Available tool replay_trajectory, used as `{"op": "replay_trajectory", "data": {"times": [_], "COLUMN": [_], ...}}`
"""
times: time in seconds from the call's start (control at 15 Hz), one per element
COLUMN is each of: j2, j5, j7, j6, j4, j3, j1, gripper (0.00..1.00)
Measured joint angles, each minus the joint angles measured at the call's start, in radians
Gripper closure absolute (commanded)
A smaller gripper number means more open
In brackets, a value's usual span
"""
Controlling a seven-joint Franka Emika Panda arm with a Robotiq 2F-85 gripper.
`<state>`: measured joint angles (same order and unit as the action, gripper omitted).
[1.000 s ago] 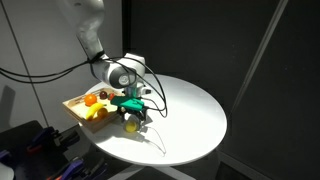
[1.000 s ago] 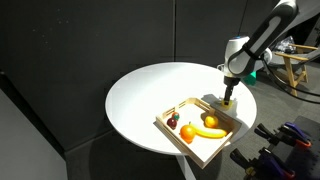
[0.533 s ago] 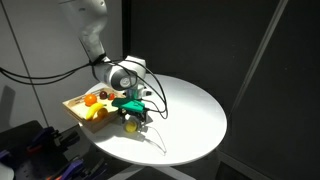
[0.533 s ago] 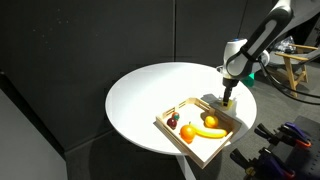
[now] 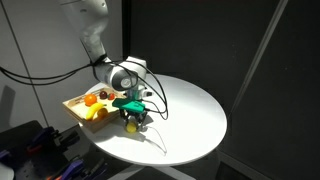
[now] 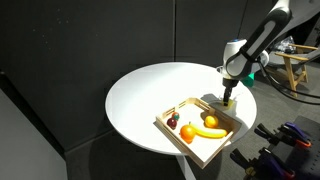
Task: Pick up the yellow toy from the table and put it on the tray
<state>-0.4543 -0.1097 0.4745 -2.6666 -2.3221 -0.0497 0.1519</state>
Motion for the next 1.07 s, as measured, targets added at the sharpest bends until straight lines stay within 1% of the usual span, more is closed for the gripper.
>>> {"op": "replay_trajectory", "data": {"times": [0.13, 0.4, 0.8, 1.07], "j2": [0.006, 0.056, 0.175, 0.259], "j5": [0.0, -0.007, -0.008, -0.008], "j7": [0.0, -0.004, -0.003, 0.004], "j6": [0.018, 0.093, 0.168, 0.207], "j4": [0.0, -0.002, -0.024, -0.062], "j3": [0.0, 0.0, 0.0, 0.01], "j1": [0.0, 0.0, -0.004, -0.023], "gripper": [0.66, 0.66, 0.66, 0.66]}}
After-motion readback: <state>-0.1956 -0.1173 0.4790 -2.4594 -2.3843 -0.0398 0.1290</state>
